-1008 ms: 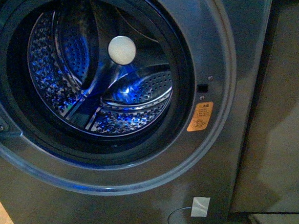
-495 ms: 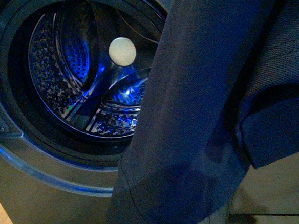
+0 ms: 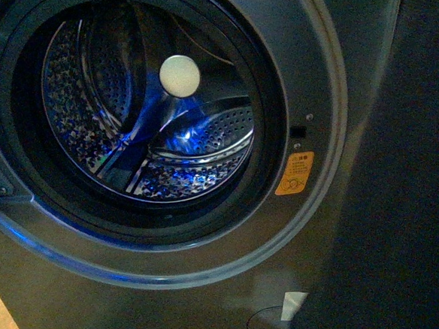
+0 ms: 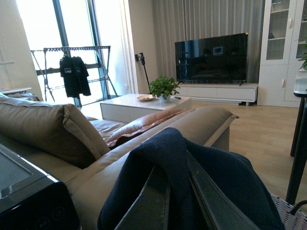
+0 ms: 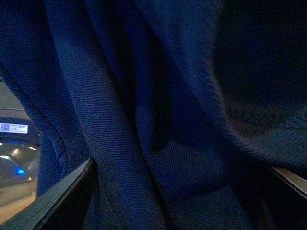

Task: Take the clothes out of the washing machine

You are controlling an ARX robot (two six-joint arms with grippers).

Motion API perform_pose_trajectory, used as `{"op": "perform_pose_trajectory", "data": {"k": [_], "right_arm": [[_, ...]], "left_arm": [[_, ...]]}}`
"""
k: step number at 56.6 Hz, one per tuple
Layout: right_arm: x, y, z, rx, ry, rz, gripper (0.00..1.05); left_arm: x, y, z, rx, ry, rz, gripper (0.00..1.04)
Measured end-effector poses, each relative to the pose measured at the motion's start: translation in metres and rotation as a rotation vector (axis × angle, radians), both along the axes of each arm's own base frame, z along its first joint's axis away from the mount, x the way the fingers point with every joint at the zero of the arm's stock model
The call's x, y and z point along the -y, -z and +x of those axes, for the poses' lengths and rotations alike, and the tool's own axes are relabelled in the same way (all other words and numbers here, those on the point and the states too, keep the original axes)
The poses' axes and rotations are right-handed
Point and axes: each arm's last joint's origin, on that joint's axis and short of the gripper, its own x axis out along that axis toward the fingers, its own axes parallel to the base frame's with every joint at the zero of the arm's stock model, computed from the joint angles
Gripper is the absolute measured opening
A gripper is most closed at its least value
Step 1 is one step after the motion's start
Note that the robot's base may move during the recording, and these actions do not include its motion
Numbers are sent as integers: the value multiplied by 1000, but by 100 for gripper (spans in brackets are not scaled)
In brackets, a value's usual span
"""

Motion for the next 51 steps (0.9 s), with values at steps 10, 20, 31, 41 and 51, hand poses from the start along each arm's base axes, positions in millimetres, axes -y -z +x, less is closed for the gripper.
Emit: {"op": "perform_pose_trajectory", "data": {"k": [10,20,31,41,51], "right_arm": [[-14,4,17,-25,-177,54,97],[-25,1,14,-12,-263,66,97],[-41,-1,14,-26,-311,128,97],[-63,-8,11,-31,-413,164,97],[-83,-19,12,-53,-446,206,97]], "left_arm": [[0,0,0,0,0,0,6],[0,0,0,0,0,0,6],[0,0,0,-1,0,1,6],[0,0,0,0,0,0,6],[0,0,0,0,-1,-1,6]]}}
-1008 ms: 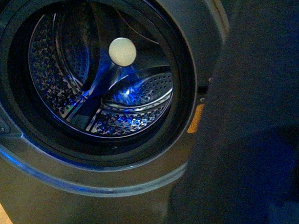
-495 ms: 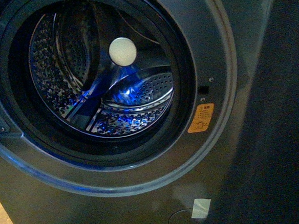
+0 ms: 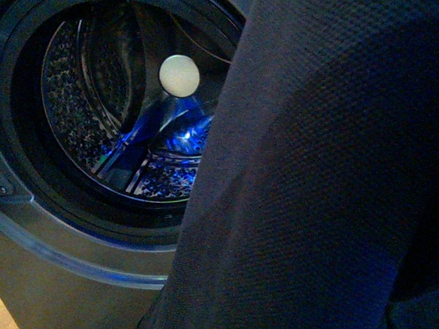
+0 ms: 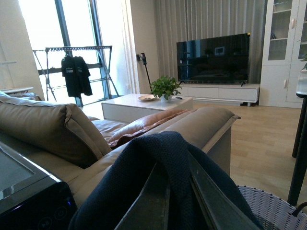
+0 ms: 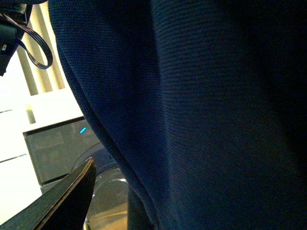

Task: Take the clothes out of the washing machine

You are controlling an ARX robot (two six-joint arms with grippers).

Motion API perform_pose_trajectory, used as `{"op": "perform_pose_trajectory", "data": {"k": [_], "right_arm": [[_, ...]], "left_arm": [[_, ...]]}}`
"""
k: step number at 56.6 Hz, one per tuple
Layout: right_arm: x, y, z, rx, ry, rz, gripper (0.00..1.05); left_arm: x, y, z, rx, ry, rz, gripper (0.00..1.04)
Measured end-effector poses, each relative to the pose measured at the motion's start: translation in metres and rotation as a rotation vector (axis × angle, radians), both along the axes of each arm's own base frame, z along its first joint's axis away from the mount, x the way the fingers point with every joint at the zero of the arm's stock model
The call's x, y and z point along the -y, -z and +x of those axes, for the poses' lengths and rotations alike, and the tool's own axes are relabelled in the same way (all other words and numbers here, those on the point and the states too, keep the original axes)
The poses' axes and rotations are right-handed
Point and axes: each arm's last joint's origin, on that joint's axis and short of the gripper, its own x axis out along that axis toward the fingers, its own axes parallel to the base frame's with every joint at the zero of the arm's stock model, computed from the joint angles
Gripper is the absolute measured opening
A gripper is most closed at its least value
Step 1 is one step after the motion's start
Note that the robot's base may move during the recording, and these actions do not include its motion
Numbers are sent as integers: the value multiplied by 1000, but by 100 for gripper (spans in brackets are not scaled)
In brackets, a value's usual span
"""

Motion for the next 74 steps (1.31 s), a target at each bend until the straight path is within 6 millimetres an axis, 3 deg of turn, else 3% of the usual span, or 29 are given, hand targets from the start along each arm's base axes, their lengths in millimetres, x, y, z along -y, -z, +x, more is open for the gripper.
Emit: {"op": "perform_pose_trajectory", "data": {"k": [15,23,35,40,49,56,65,74], "right_arm": [[-10,-9,24,-39,159,-3,95],[-6,-10,46,-85,323,-13,72],[3,-13,53,-56,492,-18,45],[11,-18,49,7,581,-11,26],[21,-30,34,136,684,-7,8],[32,-45,21,258,770,15,6],[61,-74,-4,475,950,27,6],[91,-97,-11,555,1030,-76,6]], "left_arm": [[0,0,0,1,0,-1,6],[0,0,0,0,-1,0,6],[0,0,0,0,-1,0,7],[0,0,0,0,0,0,26],[0,-1,0,2,0,-3,49],[0,-2,0,4,0,-4,66],[-1,-2,-1,5,0,-6,98],[-1,-2,-1,5,0,-5,98]]}}
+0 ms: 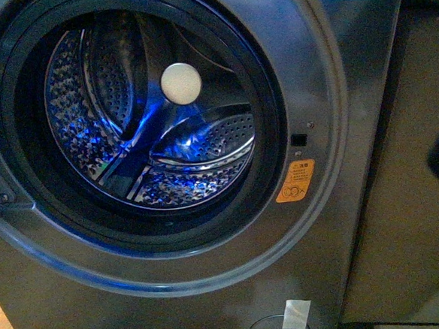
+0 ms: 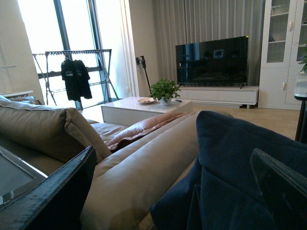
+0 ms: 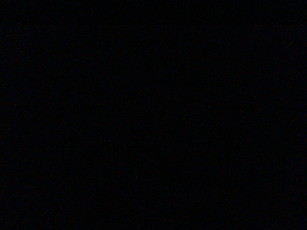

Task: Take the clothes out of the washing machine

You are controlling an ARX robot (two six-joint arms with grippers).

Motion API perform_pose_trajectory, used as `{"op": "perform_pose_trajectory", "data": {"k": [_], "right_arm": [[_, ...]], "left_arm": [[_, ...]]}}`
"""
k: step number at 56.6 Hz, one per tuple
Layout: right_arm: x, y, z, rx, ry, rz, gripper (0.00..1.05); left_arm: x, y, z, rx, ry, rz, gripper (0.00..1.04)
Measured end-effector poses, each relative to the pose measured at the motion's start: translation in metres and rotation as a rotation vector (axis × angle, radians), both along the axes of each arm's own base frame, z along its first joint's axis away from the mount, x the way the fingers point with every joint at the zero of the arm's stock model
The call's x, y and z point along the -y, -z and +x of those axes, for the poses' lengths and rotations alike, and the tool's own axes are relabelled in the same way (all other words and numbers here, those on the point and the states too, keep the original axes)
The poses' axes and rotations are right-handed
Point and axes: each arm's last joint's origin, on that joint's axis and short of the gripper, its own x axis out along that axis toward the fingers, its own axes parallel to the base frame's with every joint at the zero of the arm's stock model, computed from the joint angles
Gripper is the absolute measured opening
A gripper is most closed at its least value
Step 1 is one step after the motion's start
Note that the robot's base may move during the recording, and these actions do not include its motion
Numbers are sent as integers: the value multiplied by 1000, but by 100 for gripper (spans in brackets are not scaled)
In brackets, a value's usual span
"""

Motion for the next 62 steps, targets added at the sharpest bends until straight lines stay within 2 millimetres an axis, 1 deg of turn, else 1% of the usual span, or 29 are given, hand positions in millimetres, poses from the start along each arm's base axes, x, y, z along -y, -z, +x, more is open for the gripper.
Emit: {"op": "perform_pose_trajectory", "data": {"k": [4,9,10,14,15,17,22,23,24,27,28,31,32,35,38,39,42,45,47,48,49,50,52,55,56,57,58,61,62], "right_arm": [[21,-10,0,-9,66,-33,6],[57,-22,1,-61,179,-42,6],[68,-25,1,-77,217,-39,6],[99,-29,1,-136,299,-29,6],[111,-30,1,-167,332,-24,6],[119,-30,0,-188,355,-17,6],[152,-28,-2,-271,434,9,6],[157,-27,-2,-283,442,15,6],[165,-25,-3,-307,457,27,6],[182,-20,-4,-357,485,53,6],[191,-17,-3,-384,500,66,6],[208,-9,-3,-444,525,90,6],[216,-3,-3,-474,537,108,6],[232,10,-3,-535,554,138,6],[255,33,-3,-624,580,195,6],[258,37,-3,-639,584,204,6],[276,58,-4,-710,597,252,6],[288,76,-5,-770,602,300,6],[296,90,-6,-820,597,339,6],[301,100,-6,-858,593,366,6],[304,106,-7,-878,589,384,6],[308,116,-8,-916,584,417,6],[312,126,-8,-956,578,451,6],[321,161,-10,-1087,543,559,6],[322,166,-10,-1109,535,581,6],[324,178,-11,-1151,519,625,6],[325,184,-11,-1173,511,650,6],[328,220,-13,-1296,463,779,6],[329,236,-15,-1348,445,836,6]], "left_arm": [[0,0,0,0,0,0,98],[0,0,0,1,0,-1,98],[0,0,0,1,0,-1,98],[0,0,0,1,0,-1,98],[0,0,0,1,0,-1,98],[0,0,0,1,0,-1,98],[0,0,0,1,0,-1,98],[0,0,0,1,0,-1,98],[0,0,0,1,0,-1,98],[0,0,0,1,0,-1,98],[0,0,0,1,0,-1,98],[0,0,0,1,0,-1,98],[0,0,0,1,0,-1,98],[0,0,0,1,0,-1,98],[0,0,0,1,0,-1,98],[0,0,0,1,0,-1,98],[0,0,0,1,0,-1,98],[0,0,0,1,0,-1,98],[0,0,0,1,0,-1,98],[0,0,0,1,0,-1,98],[0,0,0,1,0,-1,98],[0,0,0,1,0,-1,98],[0,0,0,1,0,-1,98],[0,0,0,1,0,-1,98],[0,0,0,1,0,-1,98],[0,0,0,1,0,-1,98],[0,0,0,1,0,-1,98],[0,0,0,1,0,-1,98],[0,0,0,1,0,-1,98]]}}
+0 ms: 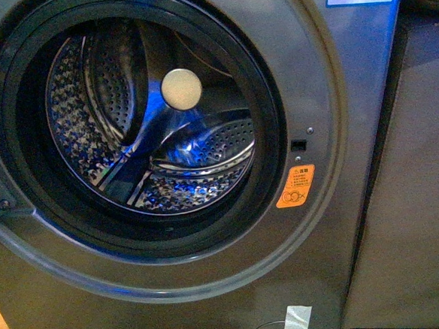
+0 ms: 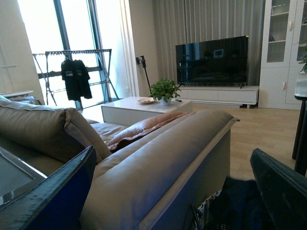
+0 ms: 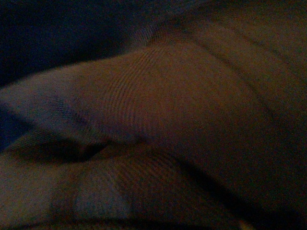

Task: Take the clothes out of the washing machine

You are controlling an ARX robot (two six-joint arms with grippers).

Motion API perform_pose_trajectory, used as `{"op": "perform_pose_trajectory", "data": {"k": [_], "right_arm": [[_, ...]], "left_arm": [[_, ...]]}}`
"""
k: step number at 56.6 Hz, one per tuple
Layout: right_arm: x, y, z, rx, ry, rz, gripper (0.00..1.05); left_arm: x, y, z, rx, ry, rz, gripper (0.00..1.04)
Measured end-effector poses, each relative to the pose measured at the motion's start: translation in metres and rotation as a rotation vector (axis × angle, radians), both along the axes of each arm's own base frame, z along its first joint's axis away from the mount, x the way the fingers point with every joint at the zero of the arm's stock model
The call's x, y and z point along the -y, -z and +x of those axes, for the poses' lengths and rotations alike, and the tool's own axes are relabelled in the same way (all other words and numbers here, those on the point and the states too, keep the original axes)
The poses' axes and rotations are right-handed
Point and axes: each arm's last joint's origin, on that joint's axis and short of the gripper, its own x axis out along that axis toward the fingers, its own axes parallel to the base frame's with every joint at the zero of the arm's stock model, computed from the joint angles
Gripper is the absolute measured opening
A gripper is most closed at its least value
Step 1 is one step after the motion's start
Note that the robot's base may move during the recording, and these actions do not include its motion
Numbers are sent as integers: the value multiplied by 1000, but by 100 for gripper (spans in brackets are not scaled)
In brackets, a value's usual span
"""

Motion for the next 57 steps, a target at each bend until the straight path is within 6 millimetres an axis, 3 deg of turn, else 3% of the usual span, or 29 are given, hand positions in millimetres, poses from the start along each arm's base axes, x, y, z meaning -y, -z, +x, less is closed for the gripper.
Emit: {"op": "perform_pose_trajectory", "data": {"k": [2,8,13,23,30,33,39,45,51,57], "right_arm": [[1,15,-1,-33,5,53,8],[1,48,-4,-92,18,161,26],[2,52,-3,-81,17,190,45],[8,21,3,22,9,136,77],[4,-22,5,132,-12,65,99],[-2,-49,7,196,-32,3,97],[-37,-108,6,373,-130,-143,97],[-94,-153,6,532,-247,-303,97],[-144,-167,6,627,-328,-374,97],[-198,-161,5,719,-394,-414,97]], "left_arm": [[0,0,0,0,0,0,98],[0,0,0,0,0,0,98],[0,0,0,0,0,0,98],[0,0,0,1,0,-1,98],[0,0,0,0,0,0,98],[0,0,0,1,0,0,98],[0,0,0,1,0,0,98],[0,0,0,1,0,0,98],[0,0,0,1,0,-1,98],[0,0,0,1,0,0,98]]}}
